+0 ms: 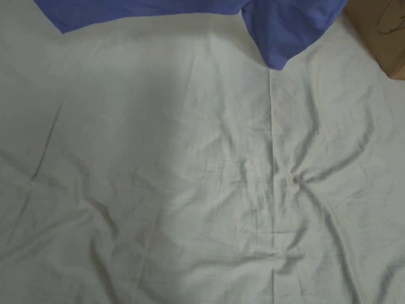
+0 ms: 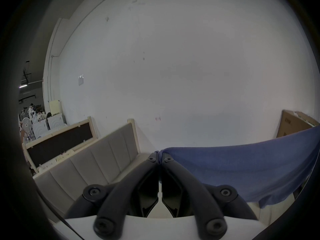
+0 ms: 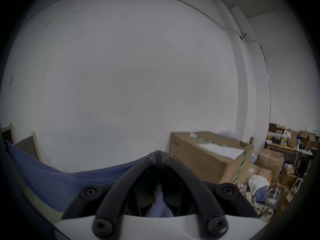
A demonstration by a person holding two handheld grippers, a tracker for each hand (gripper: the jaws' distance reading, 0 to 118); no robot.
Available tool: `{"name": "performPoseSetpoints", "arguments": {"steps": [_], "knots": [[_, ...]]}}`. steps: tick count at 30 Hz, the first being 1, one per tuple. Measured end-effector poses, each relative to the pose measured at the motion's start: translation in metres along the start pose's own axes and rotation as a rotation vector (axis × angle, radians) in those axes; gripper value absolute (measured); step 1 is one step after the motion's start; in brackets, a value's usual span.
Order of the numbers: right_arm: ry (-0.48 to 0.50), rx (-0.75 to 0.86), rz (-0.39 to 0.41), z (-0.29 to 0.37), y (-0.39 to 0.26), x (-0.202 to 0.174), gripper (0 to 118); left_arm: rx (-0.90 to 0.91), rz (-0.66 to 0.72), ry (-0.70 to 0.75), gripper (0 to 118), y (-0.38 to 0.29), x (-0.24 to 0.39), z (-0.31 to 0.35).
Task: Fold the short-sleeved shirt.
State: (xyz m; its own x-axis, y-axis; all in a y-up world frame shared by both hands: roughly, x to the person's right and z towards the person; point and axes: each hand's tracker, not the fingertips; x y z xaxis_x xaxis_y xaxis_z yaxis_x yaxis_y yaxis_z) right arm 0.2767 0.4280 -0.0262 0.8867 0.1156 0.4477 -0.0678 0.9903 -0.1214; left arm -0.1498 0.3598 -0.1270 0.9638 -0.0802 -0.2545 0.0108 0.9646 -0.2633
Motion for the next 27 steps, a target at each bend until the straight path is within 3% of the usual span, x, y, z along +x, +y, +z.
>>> {"name": "performPoseSetpoints", "arguments": {"steps": [11, 15, 19, 22, 27], "knots": [[0.102, -0.338, 0.026, 0.013, -0.194, 0.033, 2, -0.277, -0.044, -0.102, 0, -0.180, -0.021, 0.013], [0.124, -0.469, -0.008, 0.049, -0.271, 0.051, 2, -0.401, 0.001, -0.135, 0, -0.255, -0.043, 0.057], [0.158, -0.585, 0.058, 0.094, -0.338, 0.069, 2, -0.511, 0.014, -0.171, 0, -0.336, -0.067, 0.097], [0.171, -0.669, 0.040, 0.131, -0.391, 0.089, 2, -0.611, 0.072, -0.186, 0, -0.398, -0.082, 0.128], [0.170, -0.767, 0.033, 0.188, -0.453, 0.117, 2, -0.700, 0.046, -0.210, 0, -0.459, -0.100, 0.180]]}}
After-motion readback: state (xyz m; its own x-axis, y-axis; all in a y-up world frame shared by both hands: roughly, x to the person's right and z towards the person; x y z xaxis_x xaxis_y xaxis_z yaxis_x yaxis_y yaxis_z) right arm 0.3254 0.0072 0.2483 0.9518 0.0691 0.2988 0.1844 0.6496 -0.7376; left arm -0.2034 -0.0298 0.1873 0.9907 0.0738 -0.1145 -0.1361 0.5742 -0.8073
